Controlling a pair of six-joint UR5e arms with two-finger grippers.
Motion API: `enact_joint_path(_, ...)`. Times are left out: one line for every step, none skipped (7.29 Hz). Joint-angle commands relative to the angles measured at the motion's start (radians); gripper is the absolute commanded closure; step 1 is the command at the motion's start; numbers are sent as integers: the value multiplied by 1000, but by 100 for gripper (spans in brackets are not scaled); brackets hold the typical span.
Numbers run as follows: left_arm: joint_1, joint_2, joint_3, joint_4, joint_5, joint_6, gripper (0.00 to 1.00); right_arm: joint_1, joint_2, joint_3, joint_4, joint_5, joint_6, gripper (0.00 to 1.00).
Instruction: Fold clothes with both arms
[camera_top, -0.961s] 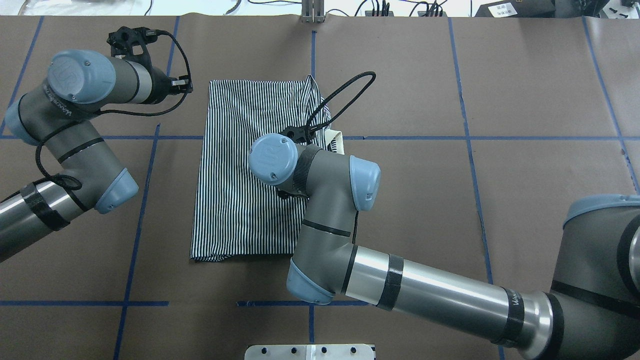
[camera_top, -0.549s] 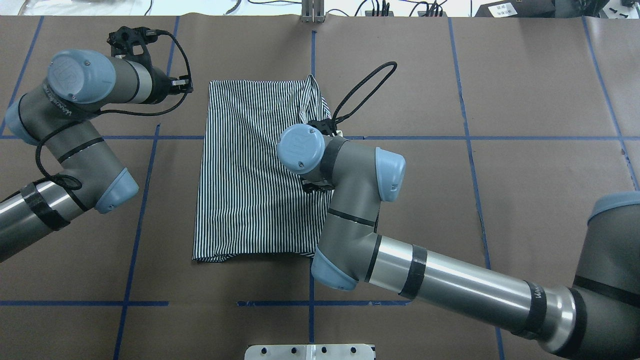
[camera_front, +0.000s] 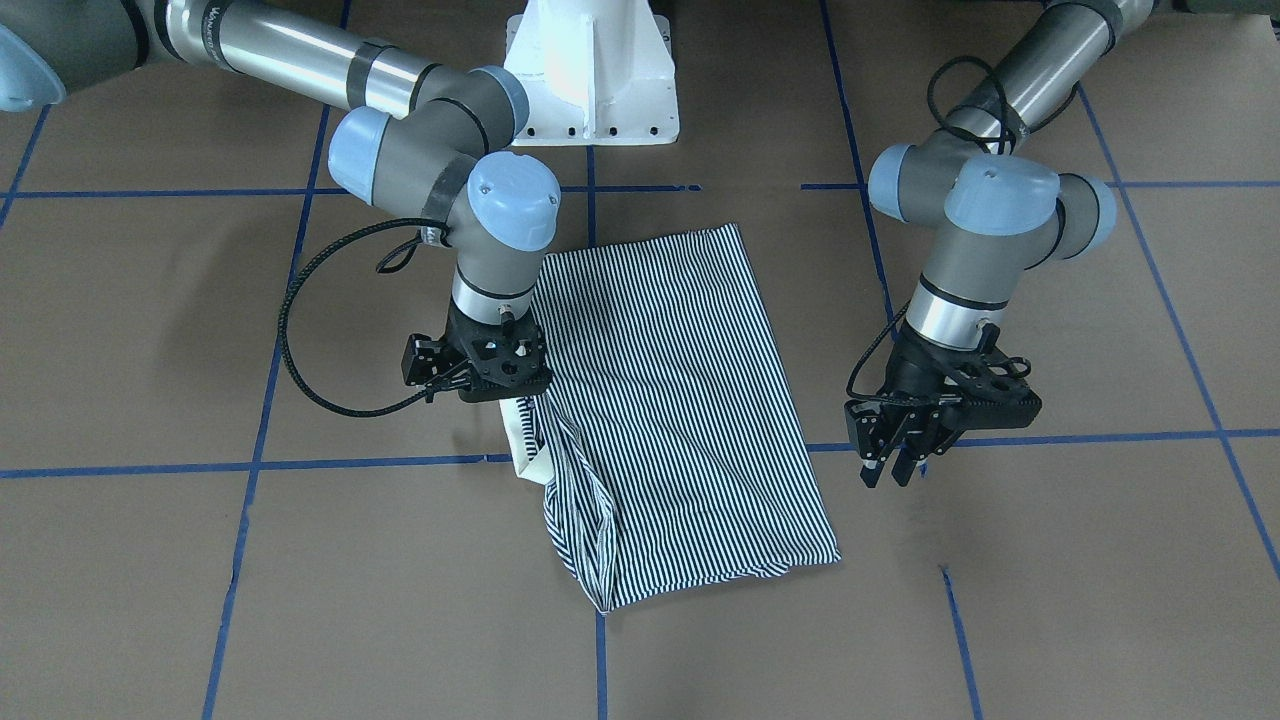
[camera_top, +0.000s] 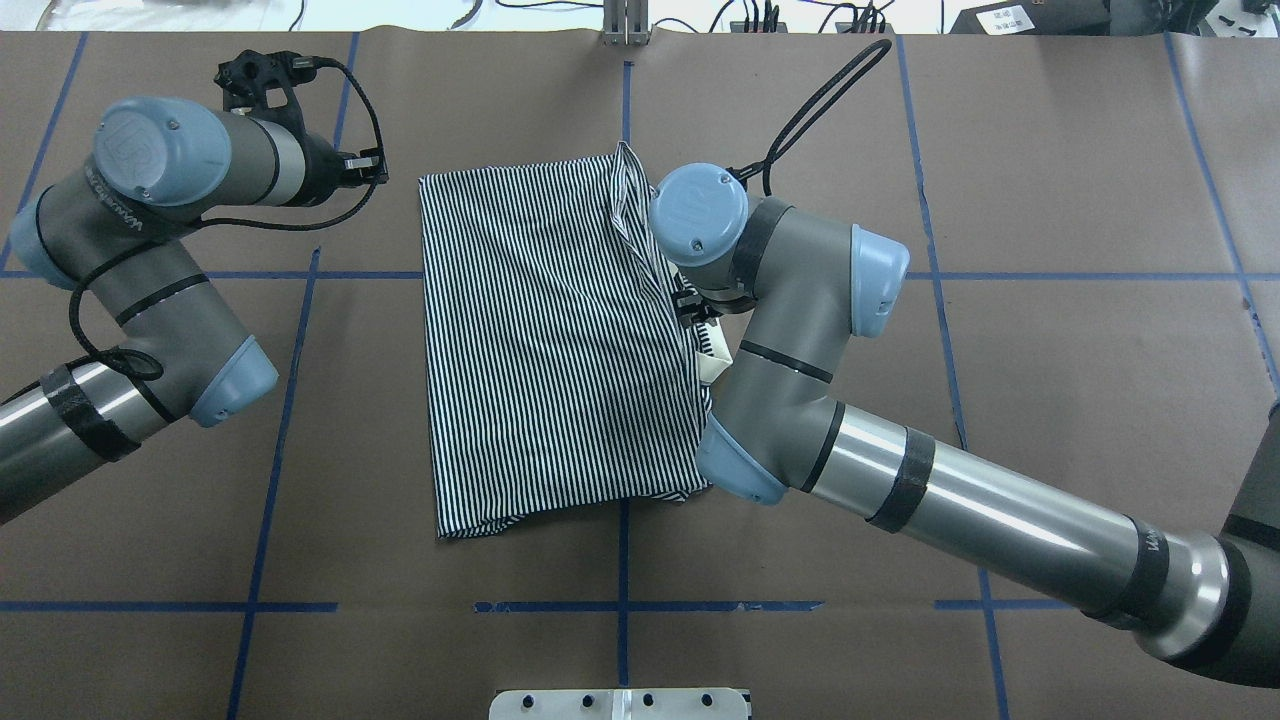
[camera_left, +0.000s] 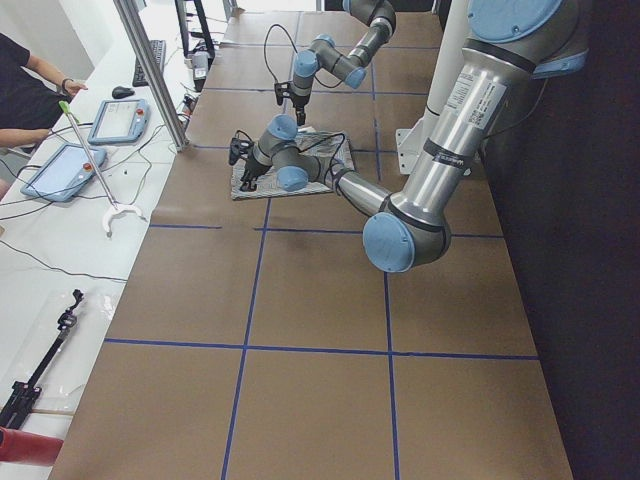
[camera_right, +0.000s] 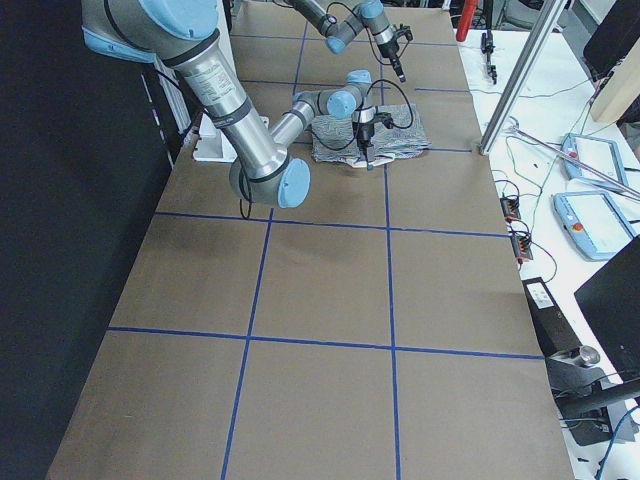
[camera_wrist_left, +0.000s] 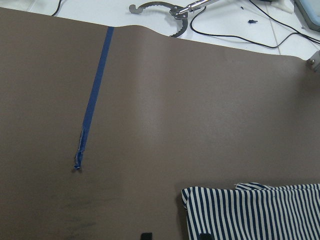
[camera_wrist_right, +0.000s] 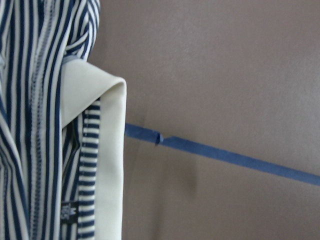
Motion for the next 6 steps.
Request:
enact_joint_path(-2, 0, -11, 0, -6, -1, 57, 31, 80, -60, 11, 3, 16, 0)
enact_joint_path(-3, 2, -26, 2, -30, -10, 57, 34, 164, -153, 52, 3, 39, 0)
enact_joint_path(-2, 14, -34, 0, -34, -22, 57, 33, 249, -304, 169, 1, 101, 0)
enact_joint_path(-2, 22, -46, 2, -35, -22, 57, 29, 309, -419, 228, 1, 105, 0)
enact_joint_path(-2, 20, -46, 2, -35, -22, 56, 28, 314, -436, 239, -3, 105, 0)
enact_joint_path(0, 20, -51, 2, -35, -24, 55, 22, 315, -477, 293, -5, 111, 0)
